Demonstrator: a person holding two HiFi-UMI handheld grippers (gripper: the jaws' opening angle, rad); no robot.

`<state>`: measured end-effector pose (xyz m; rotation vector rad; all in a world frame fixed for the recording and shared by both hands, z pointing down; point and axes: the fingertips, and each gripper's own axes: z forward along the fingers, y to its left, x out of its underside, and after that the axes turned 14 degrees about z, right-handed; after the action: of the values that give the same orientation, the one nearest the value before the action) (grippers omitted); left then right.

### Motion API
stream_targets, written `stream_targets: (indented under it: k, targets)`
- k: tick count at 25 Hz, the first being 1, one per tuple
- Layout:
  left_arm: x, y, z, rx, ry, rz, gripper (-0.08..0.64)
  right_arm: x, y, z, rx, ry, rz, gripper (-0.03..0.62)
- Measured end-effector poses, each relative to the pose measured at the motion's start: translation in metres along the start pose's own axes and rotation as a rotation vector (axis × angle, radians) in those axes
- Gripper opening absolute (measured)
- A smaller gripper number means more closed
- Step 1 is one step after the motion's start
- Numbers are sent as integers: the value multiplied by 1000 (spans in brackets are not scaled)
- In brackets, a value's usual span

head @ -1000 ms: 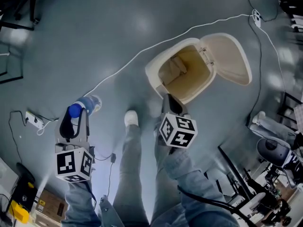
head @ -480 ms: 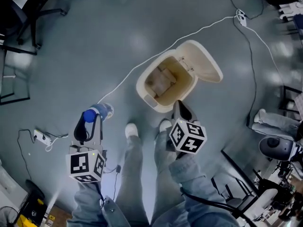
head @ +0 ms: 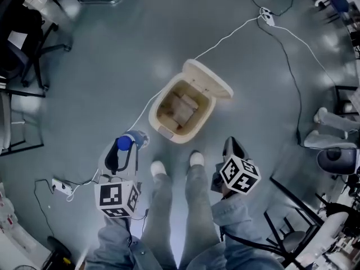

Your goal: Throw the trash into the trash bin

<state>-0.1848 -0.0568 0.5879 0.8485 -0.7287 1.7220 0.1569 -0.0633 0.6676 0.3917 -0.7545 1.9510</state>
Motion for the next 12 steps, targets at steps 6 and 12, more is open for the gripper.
stream_targets:
  k: [6, 12]
  targets:
    - [-29, -33, 21, 63, -24, 49, 195, -13, -29, -8, 29, -20, 53, 3]
    - [-45, -64, 50, 139, -25, 76, 195, -21, -50, -9, 56, -26, 90, 3]
